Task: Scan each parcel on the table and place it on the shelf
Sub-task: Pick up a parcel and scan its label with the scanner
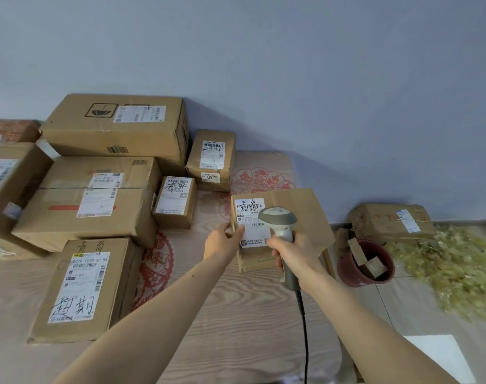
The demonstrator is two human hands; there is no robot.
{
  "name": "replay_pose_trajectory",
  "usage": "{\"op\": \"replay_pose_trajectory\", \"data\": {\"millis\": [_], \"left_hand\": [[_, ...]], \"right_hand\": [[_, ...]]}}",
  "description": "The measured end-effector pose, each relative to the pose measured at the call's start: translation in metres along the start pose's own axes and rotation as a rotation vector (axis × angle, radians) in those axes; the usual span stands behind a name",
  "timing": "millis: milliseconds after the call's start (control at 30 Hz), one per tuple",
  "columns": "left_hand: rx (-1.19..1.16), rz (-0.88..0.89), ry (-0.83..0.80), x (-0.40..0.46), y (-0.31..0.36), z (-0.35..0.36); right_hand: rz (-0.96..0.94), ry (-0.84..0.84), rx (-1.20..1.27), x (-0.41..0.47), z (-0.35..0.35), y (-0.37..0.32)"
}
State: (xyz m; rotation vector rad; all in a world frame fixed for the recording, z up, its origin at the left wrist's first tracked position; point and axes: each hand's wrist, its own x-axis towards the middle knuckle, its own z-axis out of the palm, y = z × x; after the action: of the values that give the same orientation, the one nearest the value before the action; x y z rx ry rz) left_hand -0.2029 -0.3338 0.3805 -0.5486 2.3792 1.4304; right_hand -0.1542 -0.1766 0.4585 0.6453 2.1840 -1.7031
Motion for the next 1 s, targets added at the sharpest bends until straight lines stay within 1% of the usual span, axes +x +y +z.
{"op": "replay_pose_trajectory", "data": {"millis": [100,233,300,467,1000], "left_hand": [[-0.190,-0.001,-0.068,0.001,-0.002,0.002],[-0.428,-0.089,-0.116,-0.005,0.000,0.005],[-0.497,-0.133,-0.128,-0.006,0.000,0.004],[-0.570,-0.166,-0.168,-0.005,-0.003,0.001],[-0.610,-0.183,-0.166,-0.002,-0.003,0.002]], "right_hand": [[-0.005,0.007,0.017,-0.010,0.003,0.008],[0.001,0.013,0.017,-0.019,0.008,0.012],[0.006,0.026,0.025,-0.020,0.011,0.014],[0.022,0.056,0.034,-0.021,0.016,0.016],[0.052,0.082,-0.059,-0.016,0.024,0.011]]}}
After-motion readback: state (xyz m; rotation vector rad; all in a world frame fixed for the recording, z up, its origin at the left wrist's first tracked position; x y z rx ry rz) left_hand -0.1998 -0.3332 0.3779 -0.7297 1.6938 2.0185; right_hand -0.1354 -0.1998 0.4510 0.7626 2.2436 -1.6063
